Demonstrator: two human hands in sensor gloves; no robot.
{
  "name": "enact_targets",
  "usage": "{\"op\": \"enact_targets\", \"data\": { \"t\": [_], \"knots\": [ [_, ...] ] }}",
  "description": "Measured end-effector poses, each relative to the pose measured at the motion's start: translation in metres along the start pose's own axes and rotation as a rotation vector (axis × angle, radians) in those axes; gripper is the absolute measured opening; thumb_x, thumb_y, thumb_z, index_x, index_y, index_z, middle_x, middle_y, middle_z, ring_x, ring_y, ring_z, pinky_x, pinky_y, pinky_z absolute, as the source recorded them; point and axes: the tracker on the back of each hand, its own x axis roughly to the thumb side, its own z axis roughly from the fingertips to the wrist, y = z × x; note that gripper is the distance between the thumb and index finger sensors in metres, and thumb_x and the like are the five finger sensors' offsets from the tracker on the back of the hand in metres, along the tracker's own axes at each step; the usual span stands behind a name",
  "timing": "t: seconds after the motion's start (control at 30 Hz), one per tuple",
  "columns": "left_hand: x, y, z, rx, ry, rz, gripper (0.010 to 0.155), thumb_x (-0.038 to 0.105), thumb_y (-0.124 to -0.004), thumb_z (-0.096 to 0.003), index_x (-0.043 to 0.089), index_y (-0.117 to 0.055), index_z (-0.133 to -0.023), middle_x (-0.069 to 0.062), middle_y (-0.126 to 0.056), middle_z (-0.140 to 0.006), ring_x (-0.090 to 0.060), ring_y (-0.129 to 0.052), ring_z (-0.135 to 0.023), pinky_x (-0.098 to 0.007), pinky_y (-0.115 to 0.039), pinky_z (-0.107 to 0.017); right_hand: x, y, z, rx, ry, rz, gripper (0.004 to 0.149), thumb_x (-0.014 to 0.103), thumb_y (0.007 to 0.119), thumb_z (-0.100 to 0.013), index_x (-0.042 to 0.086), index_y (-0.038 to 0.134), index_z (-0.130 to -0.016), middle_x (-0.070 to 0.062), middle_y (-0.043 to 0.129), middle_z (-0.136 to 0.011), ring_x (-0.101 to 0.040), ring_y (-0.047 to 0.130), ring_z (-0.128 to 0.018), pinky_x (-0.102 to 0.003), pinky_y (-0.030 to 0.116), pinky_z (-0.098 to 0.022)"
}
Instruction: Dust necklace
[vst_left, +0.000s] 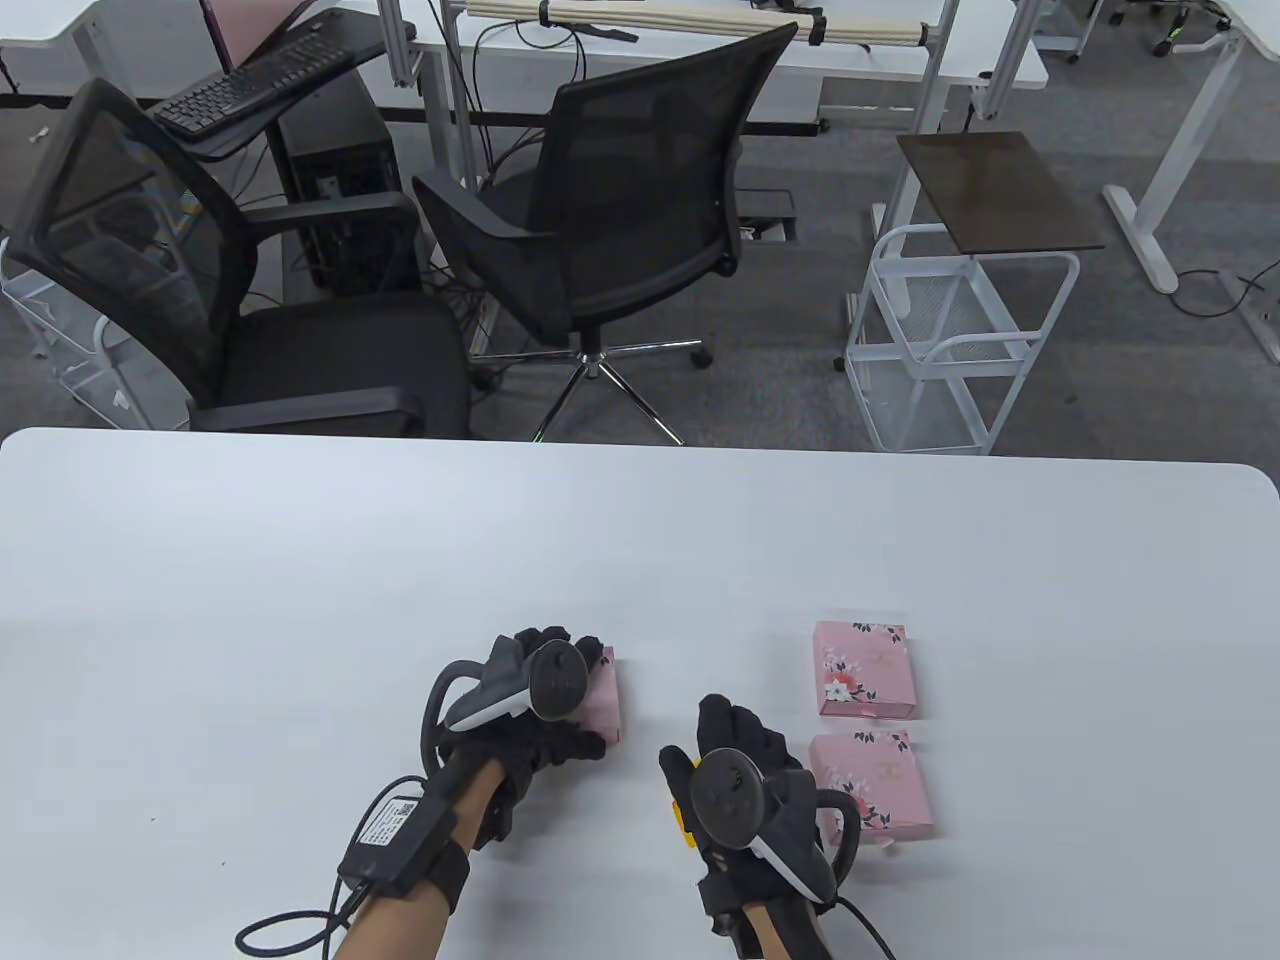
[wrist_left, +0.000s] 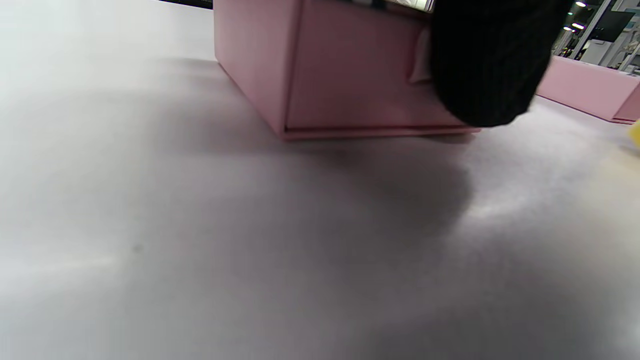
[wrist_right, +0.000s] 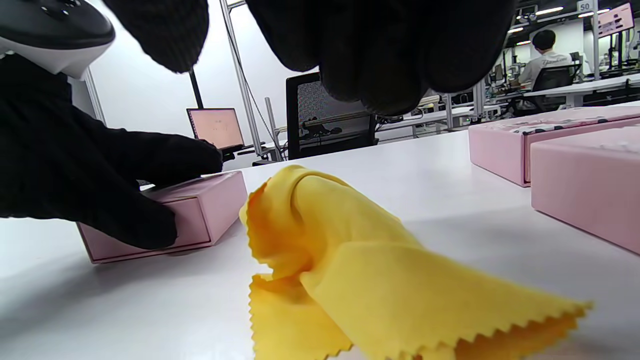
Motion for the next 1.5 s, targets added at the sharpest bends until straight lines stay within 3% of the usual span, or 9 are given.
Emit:
{"op": "enact_targets", "data": {
  "t": [0.13,0.23,0.33,0.5,0.67,0.87,1.1,1.5],
  "knots": [
    [-0.011,0.007,0.020,0.045,-0.023,0.012,0.099,0.065,-0.079,-0.0491,0.029,-0.018,-0.118,-0.017,-0.011,-0.126,-0.045,-0.014,-0.113,-0.069,-0.028,-0.080,-0.001,0.000,0.000,-0.020,-0.002,-0.003,0.066,0.048,0.068,-0.066,0.003,0.053,-0.113,-0.030,0.063,-0.108,-0.053,0.075,-0.087,-0.063,0.064,-0.067],
    [-0.023,0.008,0.040,0.117,0.009,0.021,0.068,0.053,-0.063,-0.0601,0.032,-0.036,-0.118,-0.009,-0.029,-0.127,-0.041,-0.029,-0.114,-0.065,-0.037,-0.080,0.003,-0.002,0.002,-0.067,-0.021,-0.010,0.063,0.047,0.069,-0.066,0.005,0.057,-0.111,-0.027,0.068,-0.105,-0.049,0.080,-0.084,-0.060,0.067,-0.065],
    [-0.030,-0.001,0.058,0.140,0.017,0.056,0.057,0.044,-0.060,-0.0629,0.035,-0.044,-0.116,-0.006,-0.042,-0.126,-0.039,-0.041,-0.113,-0.061,-0.045,-0.080,0.011,-0.001,0.004,-0.068,-0.047,-0.040,0.055,0.044,0.068,-0.067,0.007,0.063,-0.108,-0.023,0.076,-0.100,-0.044,0.086,-0.078,-0.056,0.072,-0.062],
    [-0.032,-0.016,0.071,0.135,0.018,0.039,0.056,0.042,-0.059,-0.0632,0.035,-0.042,-0.116,0.001,-0.040,-0.127,-0.036,-0.041,-0.114,-0.061,-0.046,-0.080,0.021,0.012,0.004,0.098,-0.037,-0.235,0.047,0.040,0.067,-0.068,0.008,0.070,-0.103,-0.021,0.084,-0.092,-0.041,0.092,-0.069,-0.054,0.076,-0.057],
    [-0.034,-0.019,0.069,0.118,0.016,0.030,0.056,0.037,-0.060,-0.0639,0.036,-0.039,-0.115,0.008,-0.034,-0.126,-0.028,-0.039,-0.116,-0.061,-0.045,-0.080,0.039,0.028,-0.005,0.252,-0.007,-0.293,0.047,0.040,0.068,-0.068,0.006,0.075,-0.099,-0.019,0.090,-0.083,-0.038,0.097,-0.060,-0.051,0.080,-0.051],
    [-0.031,-0.022,0.067,0.101,0.012,0.005,0.056,0.037,-0.059,-0.0642,0.038,-0.036,-0.115,0.010,-0.029,-0.126,-0.028,-0.039,-0.116,-0.061,-0.045,-0.080,0.063,0.051,-0.032,0.432,0.195,-0.433,0.049,0.040,0.068,-0.068,0.000,0.078,-0.094,-0.015,0.097,-0.070,-0.031,0.101,-0.045,-0.044,0.086,-0.040],
    [-0.033,-0.023,0.067,0.096,0.009,0.079,0.055,0.036,-0.058,-0.0646,0.036,-0.037,-0.115,0.007,-0.030,-0.126,-0.027,-0.045,-0.114,-0.058,-0.052,-0.079,0.072,0.077,-0.052,0.413,0.357,-0.439,0.057,0.044,0.067,-0.068,-0.005,0.077,-0.094,-0.015,0.096,-0.070,-0.031,0.102,-0.045,-0.044,0.086,-0.039],
    [-0.037,-0.022,0.066,0.089,0.006,0.173,0.053,0.037,-0.057,-0.0648,0.037,-0.040,-0.115,0.008,-0.032,-0.126,-0.027,-0.045,-0.114,-0.059,-0.052,-0.078,0.067,0.089,-0.053,0.342,0.493,-0.570,0.047,0.034,0.072,-0.068,-0.008,0.080,-0.089,-0.012,0.097,-0.067,-0.028,0.103,-0.044,-0.043,0.087,-0.039]
  ]
}}
